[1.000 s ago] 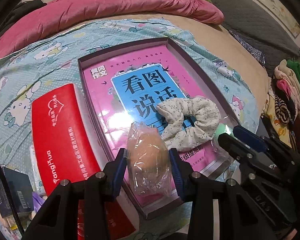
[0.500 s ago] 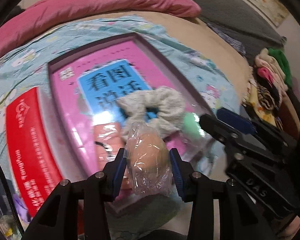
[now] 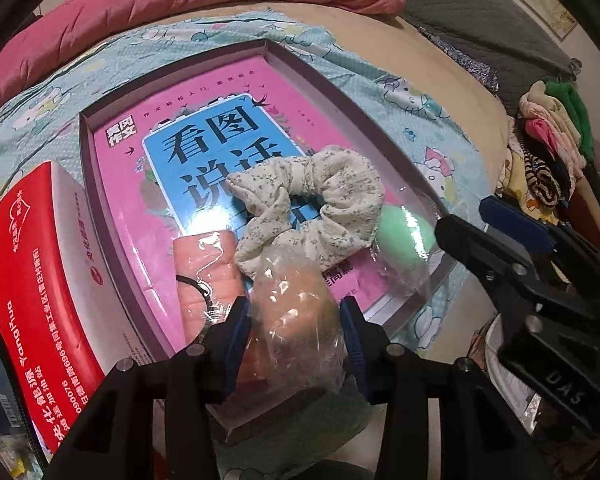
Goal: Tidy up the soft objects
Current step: 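Lower the scrunchie onto the book and open the right tool, then lower the bagged plush onto the book and open the left tool, then move both open tools back from the book box over the pile of items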
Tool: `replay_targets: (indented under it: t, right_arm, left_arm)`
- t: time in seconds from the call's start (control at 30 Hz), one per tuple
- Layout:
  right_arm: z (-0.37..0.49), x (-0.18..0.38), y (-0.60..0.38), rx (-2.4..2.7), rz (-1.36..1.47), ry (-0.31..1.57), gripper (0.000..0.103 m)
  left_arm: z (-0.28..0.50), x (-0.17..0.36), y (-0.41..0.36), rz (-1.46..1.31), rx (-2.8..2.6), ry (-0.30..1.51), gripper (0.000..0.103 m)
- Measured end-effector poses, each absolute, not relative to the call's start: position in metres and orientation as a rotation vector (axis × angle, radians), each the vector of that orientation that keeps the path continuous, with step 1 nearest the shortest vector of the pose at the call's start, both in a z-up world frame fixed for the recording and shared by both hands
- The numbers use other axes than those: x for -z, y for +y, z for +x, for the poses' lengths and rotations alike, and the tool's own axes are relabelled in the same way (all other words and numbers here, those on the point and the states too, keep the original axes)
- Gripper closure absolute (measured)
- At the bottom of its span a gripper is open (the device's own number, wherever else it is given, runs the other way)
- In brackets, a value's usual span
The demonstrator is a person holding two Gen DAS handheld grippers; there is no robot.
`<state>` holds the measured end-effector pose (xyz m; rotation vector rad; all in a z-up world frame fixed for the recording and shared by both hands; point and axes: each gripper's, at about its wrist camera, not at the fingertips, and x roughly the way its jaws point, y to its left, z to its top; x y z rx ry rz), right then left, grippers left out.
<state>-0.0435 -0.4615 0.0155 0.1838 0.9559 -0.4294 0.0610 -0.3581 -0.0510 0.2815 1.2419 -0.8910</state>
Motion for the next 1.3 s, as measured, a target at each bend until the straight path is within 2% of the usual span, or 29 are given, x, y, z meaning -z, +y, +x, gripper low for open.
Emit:
replay_targets:
  t: [0.37,0.47,0.8,1.3]
  right_arm:
    - [-0.046,-0.02,-0.46,0.436,0.181,0.954,0.043]
    - [-0.047,-0.022,-0.461,0.442,0.188,0.949,0.038]
    - [-0.052,-0.031,-0.462,0.474,0.181,0.929,0.03]
    - [-0.056,-0.051,-0.45,0.494,0.153,0.893,0.028]
  left_arm:
    - [0.06,0.045,-0.353,0.286,0.901,1.225,0.05]
    - [0.057,0.038,-0.351,0.286,0.902,1.217,0.049]
    - [0.048,0.014,-0.34,0.285,0.908,1.161,0.045]
    - [0.041,-0.024,-0.311,0.26,0.843,1.073,0.039]
